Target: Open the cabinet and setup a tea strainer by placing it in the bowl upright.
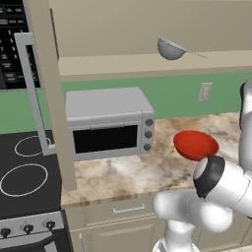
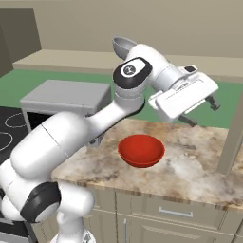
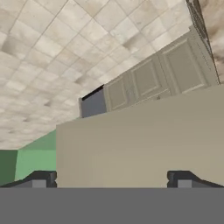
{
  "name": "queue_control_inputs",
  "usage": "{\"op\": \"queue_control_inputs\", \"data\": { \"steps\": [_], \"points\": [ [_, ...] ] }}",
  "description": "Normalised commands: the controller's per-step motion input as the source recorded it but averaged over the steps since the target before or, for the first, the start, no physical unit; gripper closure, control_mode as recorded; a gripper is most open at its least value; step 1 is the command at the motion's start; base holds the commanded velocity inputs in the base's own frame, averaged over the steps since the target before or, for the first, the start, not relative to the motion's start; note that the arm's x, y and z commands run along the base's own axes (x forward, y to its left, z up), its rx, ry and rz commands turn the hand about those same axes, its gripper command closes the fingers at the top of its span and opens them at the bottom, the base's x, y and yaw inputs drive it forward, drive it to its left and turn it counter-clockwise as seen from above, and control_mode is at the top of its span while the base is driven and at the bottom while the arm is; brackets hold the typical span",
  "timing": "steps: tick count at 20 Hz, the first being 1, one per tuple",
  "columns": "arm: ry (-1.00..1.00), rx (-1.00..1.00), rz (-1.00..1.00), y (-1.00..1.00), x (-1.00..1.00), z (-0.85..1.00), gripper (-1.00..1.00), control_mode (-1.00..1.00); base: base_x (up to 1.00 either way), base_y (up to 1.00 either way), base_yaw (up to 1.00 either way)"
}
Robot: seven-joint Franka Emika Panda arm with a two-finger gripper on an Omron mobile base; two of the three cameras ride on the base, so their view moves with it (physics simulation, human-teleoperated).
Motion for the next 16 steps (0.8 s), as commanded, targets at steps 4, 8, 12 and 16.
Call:
{"op": "queue_control_inputs", "data": {
  "steps": [4, 8, 12, 16],
  "points": [
    [-0.25, 0.00, -0.10, 1.00, 0.00, -0.02, -1.00, -1.00, 0.00, 0.00, 0.00],
    [-0.41, 0.00, -0.06, 1.00, 0.00, 0.00, -1.00, -1.00, 0.00, 0.00, 0.00],
    [-0.62, 0.03, -0.12, 0.95, 0.00, 0.02, -1.00, -1.00, 0.00, 0.00, 0.00],
    [-0.79, 0.12, -0.12, 0.93, 0.00, 0.00, -1.00, -1.00, 0.00, 0.00, 0.00]
  ]
}}
